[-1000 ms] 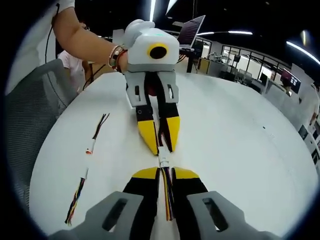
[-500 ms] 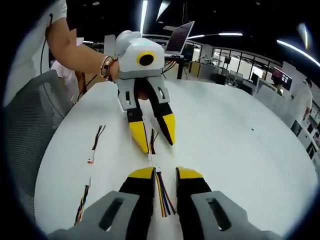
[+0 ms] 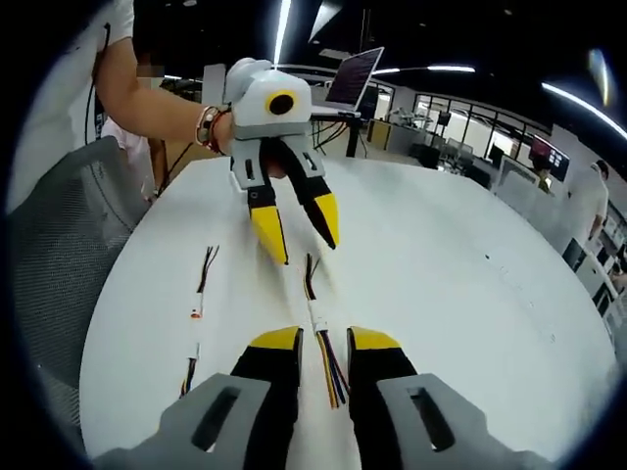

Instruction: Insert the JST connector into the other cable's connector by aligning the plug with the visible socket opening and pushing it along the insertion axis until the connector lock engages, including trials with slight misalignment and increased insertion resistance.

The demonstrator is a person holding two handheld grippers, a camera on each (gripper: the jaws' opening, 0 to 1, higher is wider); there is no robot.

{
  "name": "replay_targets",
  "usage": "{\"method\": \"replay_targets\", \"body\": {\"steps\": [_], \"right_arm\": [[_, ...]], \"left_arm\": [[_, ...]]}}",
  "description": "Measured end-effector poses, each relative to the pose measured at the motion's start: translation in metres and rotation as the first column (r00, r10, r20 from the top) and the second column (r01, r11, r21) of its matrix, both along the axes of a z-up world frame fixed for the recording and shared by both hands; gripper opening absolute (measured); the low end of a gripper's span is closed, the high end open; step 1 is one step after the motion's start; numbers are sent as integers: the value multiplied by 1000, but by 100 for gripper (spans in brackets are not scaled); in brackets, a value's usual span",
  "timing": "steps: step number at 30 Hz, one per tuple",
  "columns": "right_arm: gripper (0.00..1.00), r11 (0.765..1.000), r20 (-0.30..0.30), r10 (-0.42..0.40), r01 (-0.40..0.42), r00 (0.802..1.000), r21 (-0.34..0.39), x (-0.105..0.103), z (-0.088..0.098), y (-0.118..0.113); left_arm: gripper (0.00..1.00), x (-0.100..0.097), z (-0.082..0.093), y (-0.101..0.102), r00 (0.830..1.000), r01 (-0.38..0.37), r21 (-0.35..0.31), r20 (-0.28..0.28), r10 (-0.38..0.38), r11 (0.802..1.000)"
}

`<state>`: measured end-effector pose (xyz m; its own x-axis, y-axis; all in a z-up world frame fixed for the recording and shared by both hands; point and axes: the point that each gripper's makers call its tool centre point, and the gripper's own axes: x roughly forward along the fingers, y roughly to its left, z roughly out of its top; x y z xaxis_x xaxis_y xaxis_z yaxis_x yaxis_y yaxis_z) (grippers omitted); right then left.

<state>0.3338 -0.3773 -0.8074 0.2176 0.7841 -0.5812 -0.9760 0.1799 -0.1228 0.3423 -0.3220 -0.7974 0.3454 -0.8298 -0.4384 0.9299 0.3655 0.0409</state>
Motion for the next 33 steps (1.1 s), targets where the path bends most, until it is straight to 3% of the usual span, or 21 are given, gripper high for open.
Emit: {"method": "replay_targets", "body": {"steps": [12,33], "right_arm": [[14,1000,10,-2,2,1000,-4,-9,5,-5],[14,1000,0,-17,17,1000,-19,-31,-3,-14]], "left_arm": [[20,-9,15,12,999,-22,-12,26,22,1000],[20,-41,14,7,1000,9,-7,26,-9,1000]]}}
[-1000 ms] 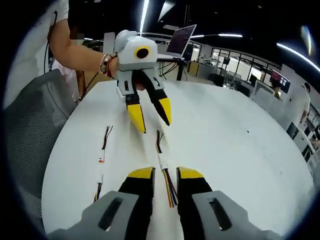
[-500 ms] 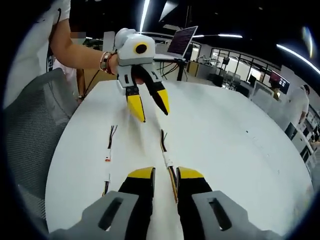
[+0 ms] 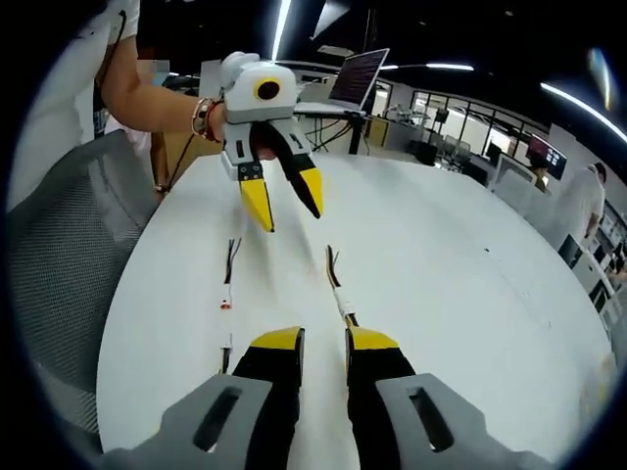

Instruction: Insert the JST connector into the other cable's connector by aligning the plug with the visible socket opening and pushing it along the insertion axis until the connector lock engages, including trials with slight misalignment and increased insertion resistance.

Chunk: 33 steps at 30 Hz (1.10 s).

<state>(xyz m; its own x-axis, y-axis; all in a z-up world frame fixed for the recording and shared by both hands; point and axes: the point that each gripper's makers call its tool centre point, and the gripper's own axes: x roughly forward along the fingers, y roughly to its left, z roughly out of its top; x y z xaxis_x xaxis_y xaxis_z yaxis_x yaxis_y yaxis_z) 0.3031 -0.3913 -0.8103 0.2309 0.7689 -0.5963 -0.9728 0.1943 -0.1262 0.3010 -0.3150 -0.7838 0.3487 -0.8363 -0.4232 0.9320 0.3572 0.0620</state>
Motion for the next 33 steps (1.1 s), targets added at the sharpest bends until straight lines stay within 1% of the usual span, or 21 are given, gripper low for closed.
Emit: {"method": "replay_targets", "body": {"steps": [4,10,14,19,25,33], "right_arm": [[14,1000,-7,-2,2,1000,5,-6,-1,0],[14,1000,-16,4,-4,1000,2,-15,-4,1],[14,1000,-26,10,-10,1000,-6,-20,-8,-2],[14,1000,-47,16,-16,999,4,-27,-9,-1],[14,999,-69,35,-35,997,10,-37,-14,1],[14,998,-98,58,-57,994,13,-52,-21,3]], "left_arm": [[20,-7,-2,-5,1000,8,-10,-10,-8,1000],[20,-22,-14,-11,999,32,-5,-40,-32,999],[20,-29,-20,-12,998,41,6,-56,-40,999],[20,-36,-24,-15,996,55,6,-70,-55,998],[20,-45,-33,-20,993,84,19,-88,-82,996],[20,-51,-44,-19,990,100,36,-108,-96,994]]}}
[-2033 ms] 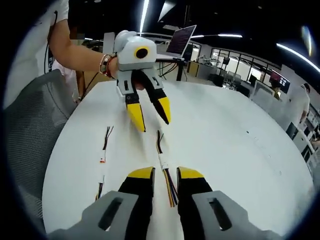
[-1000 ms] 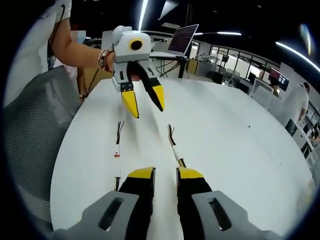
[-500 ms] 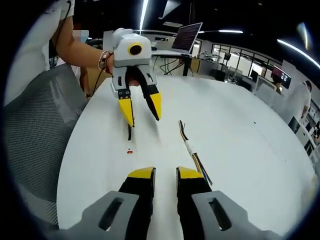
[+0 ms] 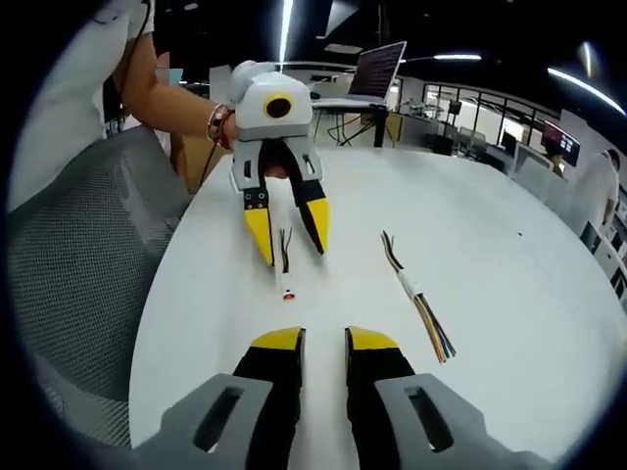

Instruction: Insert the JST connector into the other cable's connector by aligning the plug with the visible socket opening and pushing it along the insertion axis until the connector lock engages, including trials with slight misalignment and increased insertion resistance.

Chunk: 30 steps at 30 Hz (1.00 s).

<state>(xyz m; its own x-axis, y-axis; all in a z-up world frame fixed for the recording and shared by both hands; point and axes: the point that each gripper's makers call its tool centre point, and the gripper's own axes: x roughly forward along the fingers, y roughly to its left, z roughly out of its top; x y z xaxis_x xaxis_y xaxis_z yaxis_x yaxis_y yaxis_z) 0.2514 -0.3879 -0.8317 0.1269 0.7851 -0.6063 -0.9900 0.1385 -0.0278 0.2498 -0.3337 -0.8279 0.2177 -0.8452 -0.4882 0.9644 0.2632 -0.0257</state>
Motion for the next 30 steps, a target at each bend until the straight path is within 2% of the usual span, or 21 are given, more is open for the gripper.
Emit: {"method": "replay_targets", "body": {"steps": [11,23,30], "right_arm": [[13,1000,-25,19,-19,999,-1,-9,-10,5],[11,999,-32,37,-37,999,-16,-19,-21,5],[10,999,-31,31,-31,999,-5,-20,-20,7]], "left_arm": [[21,-10,-17,0,1000,23,37,-9,-23,999],[20,-12,-17,-1,1000,21,28,-14,-20,999],[20,-15,-18,-4,1000,18,15,-19,-18,1000]]}}
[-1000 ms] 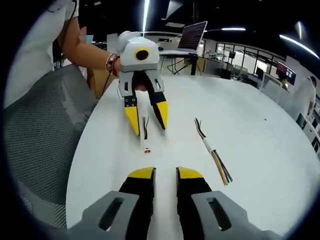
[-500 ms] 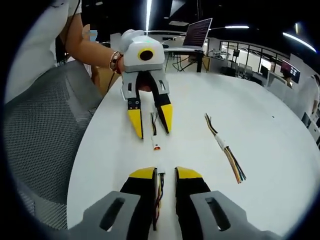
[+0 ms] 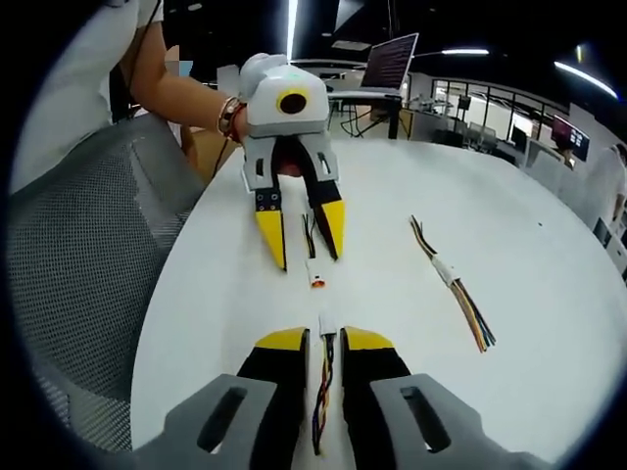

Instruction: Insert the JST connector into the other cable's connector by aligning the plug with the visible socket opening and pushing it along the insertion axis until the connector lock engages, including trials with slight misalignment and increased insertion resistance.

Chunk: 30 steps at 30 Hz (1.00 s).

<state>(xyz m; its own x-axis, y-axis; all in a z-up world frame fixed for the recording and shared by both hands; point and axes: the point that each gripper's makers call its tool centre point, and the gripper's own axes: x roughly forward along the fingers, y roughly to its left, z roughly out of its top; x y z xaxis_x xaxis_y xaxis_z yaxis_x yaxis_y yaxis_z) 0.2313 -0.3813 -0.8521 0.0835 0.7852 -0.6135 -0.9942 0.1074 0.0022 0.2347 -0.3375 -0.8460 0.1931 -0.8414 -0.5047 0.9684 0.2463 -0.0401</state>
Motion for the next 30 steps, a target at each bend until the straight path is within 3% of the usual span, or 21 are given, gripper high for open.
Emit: {"method": "replay_targets", "body": {"steps": [18,30], "right_arm": [[6,1000,11,3,-3,1000,15,-1,1,0],[5,1000,25,10,-11,1000,12,0,1,-1]], "left_arm": [[13,1,-1,1,1000,1,-16,16,0,1000],[3,-2,-1,0,999,14,-26,41,-13,1000]]}}
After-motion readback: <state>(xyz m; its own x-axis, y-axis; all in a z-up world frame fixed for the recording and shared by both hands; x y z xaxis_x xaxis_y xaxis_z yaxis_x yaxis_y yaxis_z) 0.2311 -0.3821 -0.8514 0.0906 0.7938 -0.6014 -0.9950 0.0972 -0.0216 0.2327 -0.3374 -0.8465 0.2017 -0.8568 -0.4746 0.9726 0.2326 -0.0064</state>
